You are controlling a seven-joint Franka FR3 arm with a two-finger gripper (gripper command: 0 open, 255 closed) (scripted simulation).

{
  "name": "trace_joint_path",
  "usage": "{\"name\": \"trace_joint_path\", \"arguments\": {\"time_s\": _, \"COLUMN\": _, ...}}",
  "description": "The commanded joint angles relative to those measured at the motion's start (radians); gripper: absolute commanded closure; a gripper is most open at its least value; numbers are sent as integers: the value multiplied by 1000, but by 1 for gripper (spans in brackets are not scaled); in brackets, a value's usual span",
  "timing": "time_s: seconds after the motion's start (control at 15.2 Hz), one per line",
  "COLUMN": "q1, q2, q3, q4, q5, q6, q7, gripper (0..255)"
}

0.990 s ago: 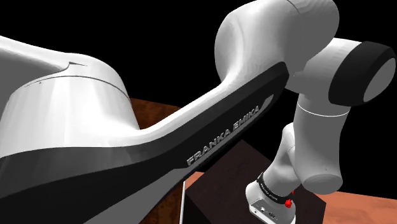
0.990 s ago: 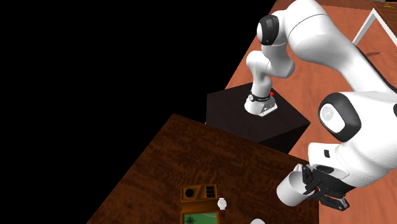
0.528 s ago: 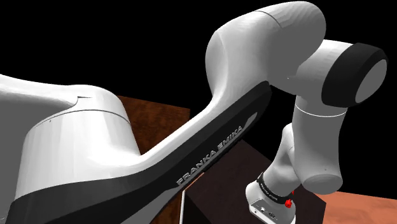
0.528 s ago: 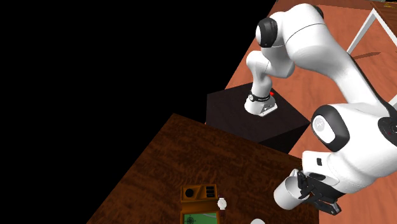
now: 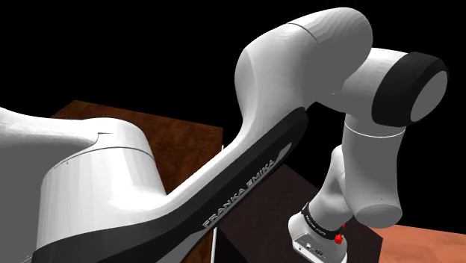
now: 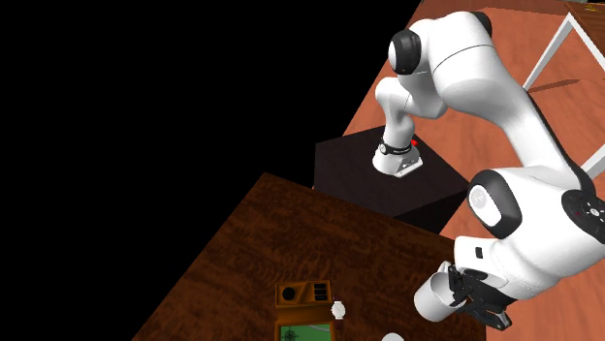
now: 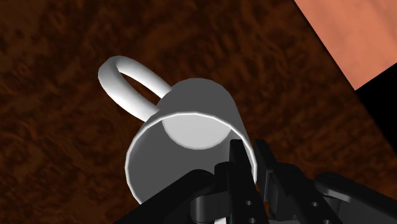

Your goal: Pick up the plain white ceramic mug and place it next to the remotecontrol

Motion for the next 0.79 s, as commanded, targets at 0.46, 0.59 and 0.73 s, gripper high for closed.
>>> {"name": "trace_joint_path", "arguments": {"time_s": 0.46, "q1": 0, "q2": 0, "q3": 0, "q4": 0, "q5": 0, "q6": 0, "q7": 0, "gripper": 0}}
{"name": "trace_joint_path", "arguments": {"time_s": 0.59, "q1": -2, "q2": -13, "q3": 6, "q4": 16, "q5": 10, "q6": -26, "q7": -6, "gripper": 0}}
{"name": "trace_joint_path", "arguments": {"time_s": 0.73, "q1": -3, "q2": -36, "q3": 15, "q4": 52, "q5": 28, "q6": -81, "q7": -18, "gripper": 0}}
